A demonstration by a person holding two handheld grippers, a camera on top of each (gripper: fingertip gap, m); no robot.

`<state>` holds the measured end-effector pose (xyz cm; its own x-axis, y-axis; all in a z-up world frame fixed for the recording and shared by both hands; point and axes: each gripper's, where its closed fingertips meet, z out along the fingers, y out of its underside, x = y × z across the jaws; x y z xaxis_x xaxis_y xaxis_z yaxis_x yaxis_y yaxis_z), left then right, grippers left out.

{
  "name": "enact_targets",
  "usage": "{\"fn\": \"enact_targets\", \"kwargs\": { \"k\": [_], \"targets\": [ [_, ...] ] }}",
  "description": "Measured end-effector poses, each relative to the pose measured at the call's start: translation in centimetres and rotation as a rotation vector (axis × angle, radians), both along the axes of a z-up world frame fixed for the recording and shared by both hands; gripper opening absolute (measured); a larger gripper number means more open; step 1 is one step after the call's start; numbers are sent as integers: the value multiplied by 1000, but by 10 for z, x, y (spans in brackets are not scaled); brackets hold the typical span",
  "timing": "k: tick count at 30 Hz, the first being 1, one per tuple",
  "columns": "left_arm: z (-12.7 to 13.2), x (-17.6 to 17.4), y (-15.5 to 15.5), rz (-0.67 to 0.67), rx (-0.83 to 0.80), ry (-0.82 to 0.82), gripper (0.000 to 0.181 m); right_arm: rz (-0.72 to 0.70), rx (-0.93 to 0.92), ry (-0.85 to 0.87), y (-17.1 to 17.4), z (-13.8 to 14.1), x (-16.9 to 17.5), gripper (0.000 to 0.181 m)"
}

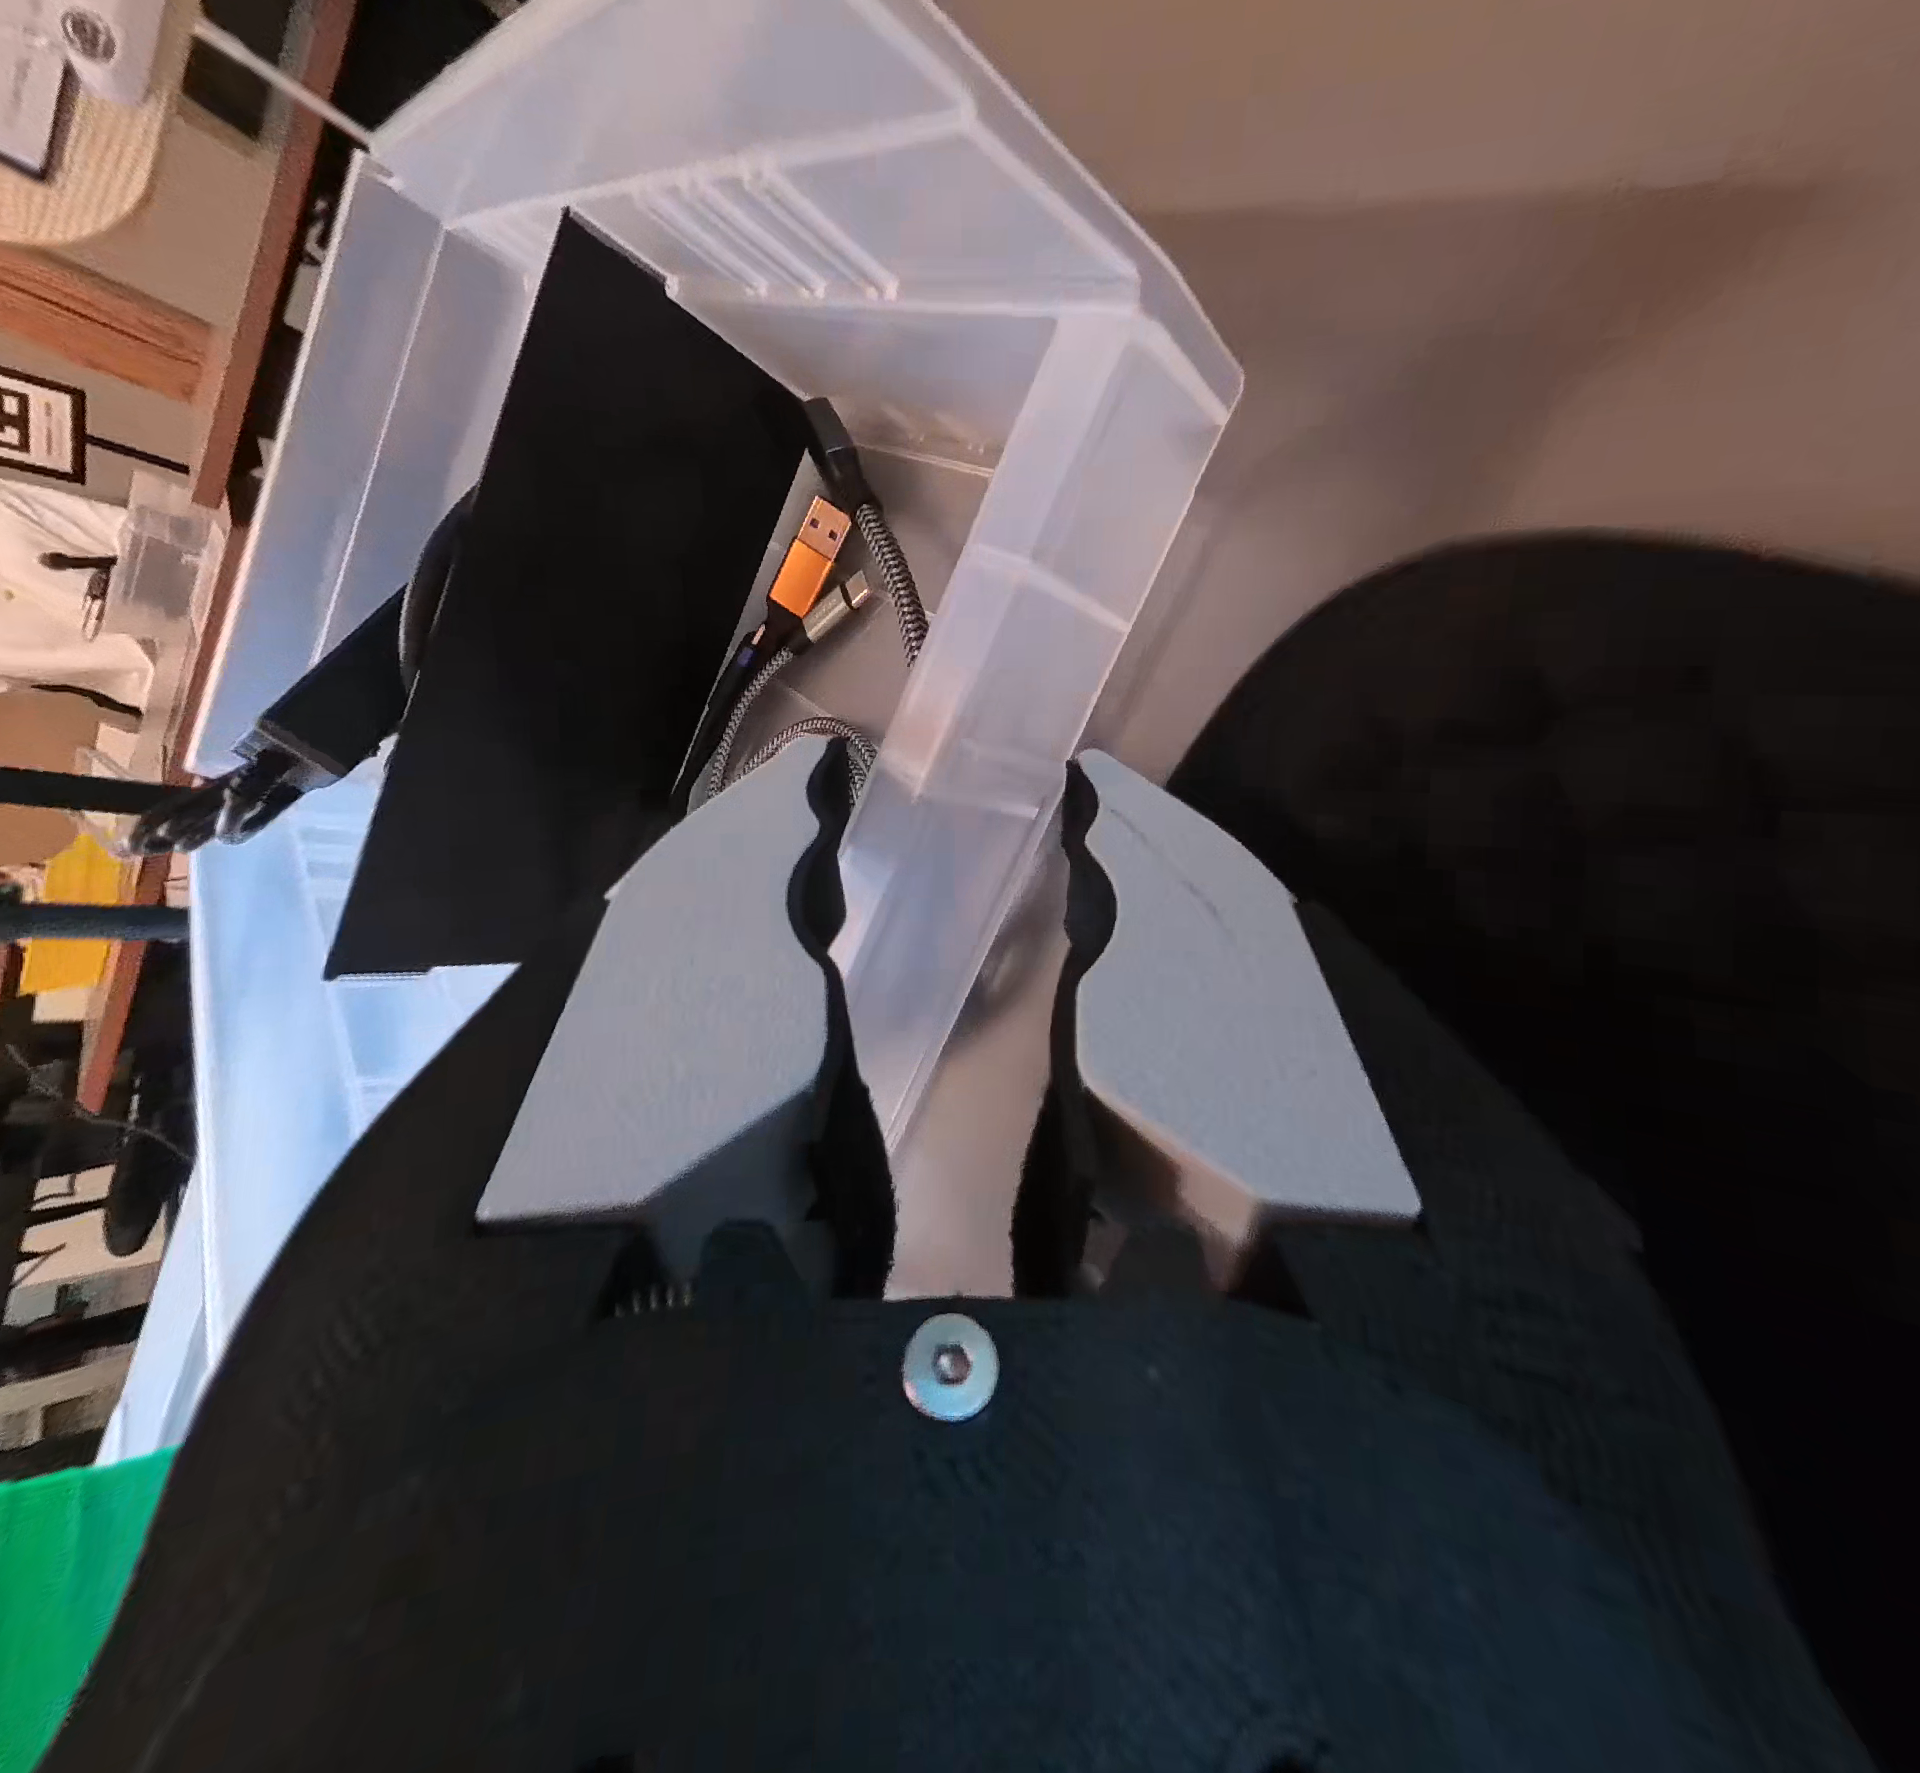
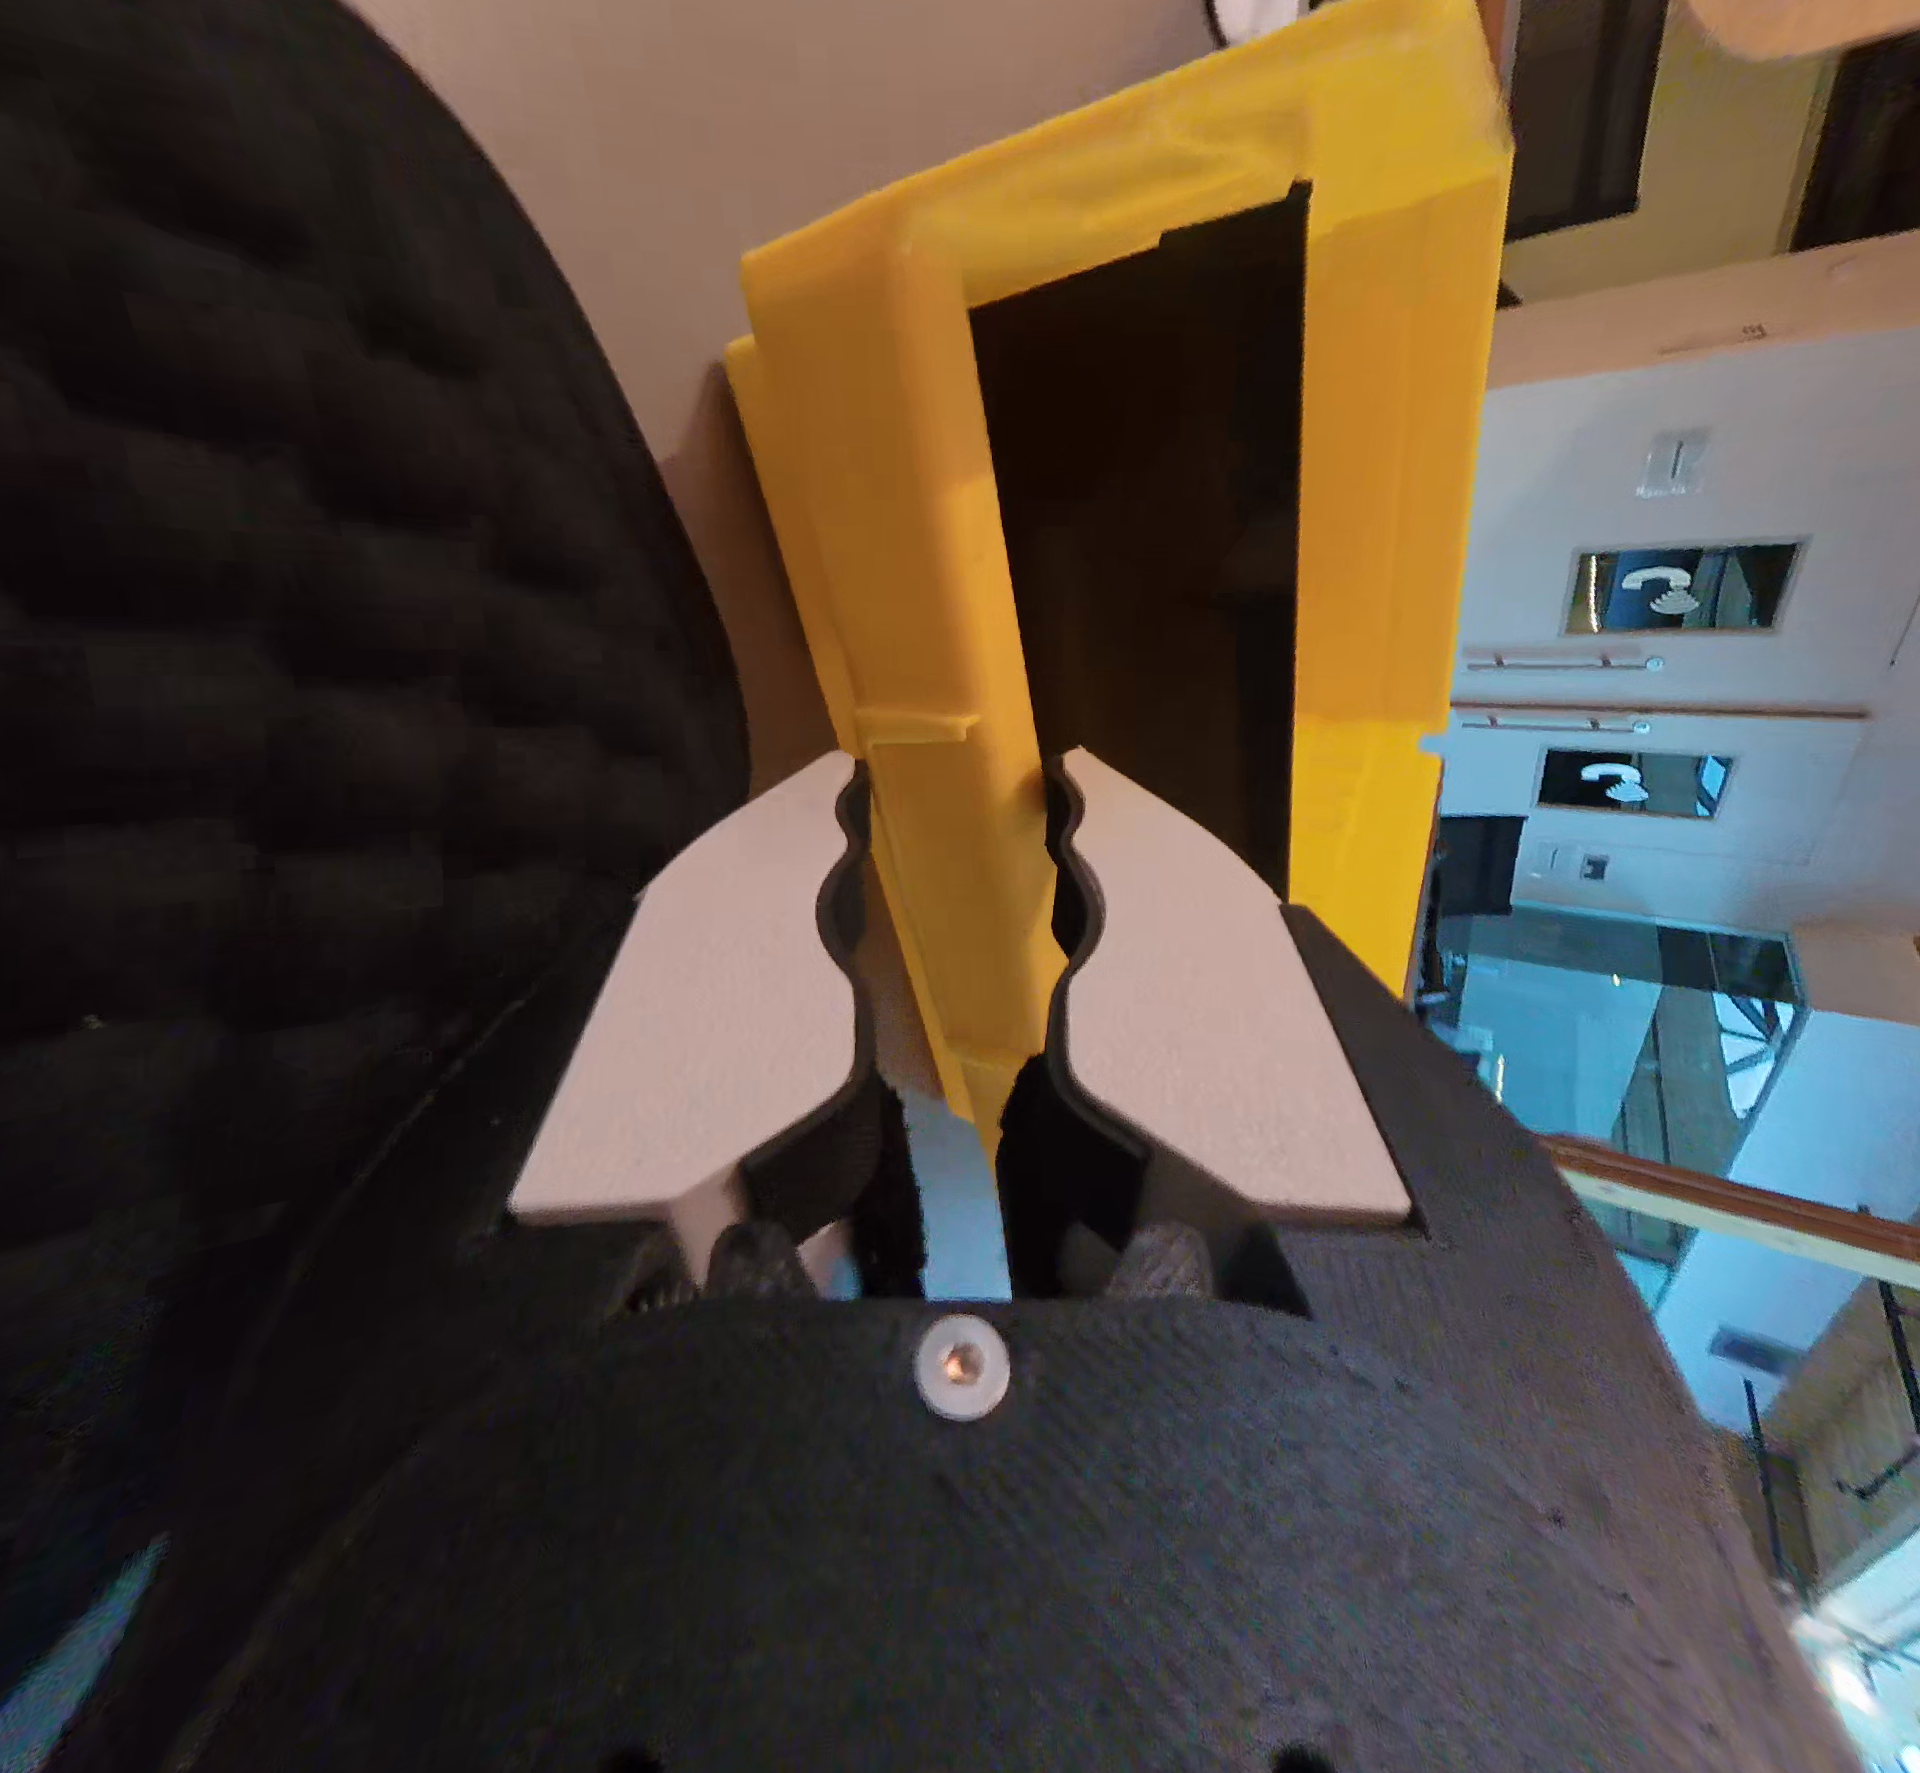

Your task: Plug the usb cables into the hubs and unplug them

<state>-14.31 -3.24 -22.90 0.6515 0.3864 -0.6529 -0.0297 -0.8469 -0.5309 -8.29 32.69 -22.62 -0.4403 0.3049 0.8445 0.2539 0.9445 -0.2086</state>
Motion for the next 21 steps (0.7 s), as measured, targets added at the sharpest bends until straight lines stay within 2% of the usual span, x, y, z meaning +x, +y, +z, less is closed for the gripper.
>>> {"fn": "enact_targets", "kwargs": {
  "k": [9,14,21],
  "targets": [
    [2,9,-49,75,30,-20,41,-122,79,-17,62,1,28,33],
    [-2,9,-113,177,-84,-40,43,-125,64,-7,72,1,37,34],
    [-4,49,-181,219,-205,-158,43,-159,69,-51,81,1,51,34]
  ]
}}
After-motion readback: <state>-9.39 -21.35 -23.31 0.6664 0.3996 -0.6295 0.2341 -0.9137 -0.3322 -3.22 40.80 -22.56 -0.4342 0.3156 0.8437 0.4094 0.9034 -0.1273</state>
